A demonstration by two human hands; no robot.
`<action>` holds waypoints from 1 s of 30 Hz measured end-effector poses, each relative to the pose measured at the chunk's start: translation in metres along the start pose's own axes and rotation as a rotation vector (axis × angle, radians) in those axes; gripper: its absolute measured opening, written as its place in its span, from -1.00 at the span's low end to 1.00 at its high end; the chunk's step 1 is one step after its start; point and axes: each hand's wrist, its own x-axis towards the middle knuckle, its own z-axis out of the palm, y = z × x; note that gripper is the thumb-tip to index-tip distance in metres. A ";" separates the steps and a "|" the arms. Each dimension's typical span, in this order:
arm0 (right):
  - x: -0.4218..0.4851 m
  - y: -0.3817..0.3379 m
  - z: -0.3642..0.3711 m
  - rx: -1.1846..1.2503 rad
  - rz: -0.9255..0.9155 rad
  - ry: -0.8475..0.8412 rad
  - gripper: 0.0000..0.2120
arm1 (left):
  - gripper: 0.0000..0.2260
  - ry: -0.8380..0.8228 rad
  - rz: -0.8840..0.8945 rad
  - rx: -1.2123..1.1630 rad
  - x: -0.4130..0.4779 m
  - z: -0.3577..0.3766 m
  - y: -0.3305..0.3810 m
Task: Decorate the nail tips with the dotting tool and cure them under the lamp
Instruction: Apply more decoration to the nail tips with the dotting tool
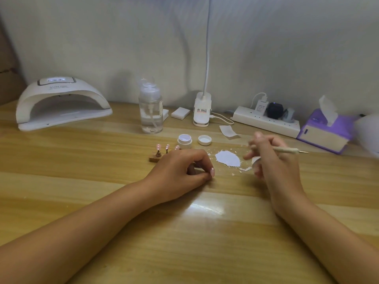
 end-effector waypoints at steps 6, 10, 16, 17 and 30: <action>0.002 0.015 -0.002 -0.229 0.042 -0.074 -0.81 | -0.88 -0.005 -0.013 0.008 0.000 -0.001 0.001; 0.002 0.019 -0.002 -0.336 0.036 -0.092 -0.76 | -0.88 -0.003 -0.013 0.018 0.000 -0.001 0.000; 0.004 0.020 -0.001 -0.361 0.038 -0.138 -0.81 | -0.87 0.000 -0.029 0.016 0.000 0.000 0.000; 0.004 0.020 -0.002 -0.354 0.036 -0.118 -0.81 | -0.87 -0.001 -0.031 0.017 0.000 0.000 0.000; -0.001 0.011 -0.002 -0.099 -0.023 -0.044 -0.83 | -0.90 -0.004 -0.008 0.020 -0.001 0.000 -0.001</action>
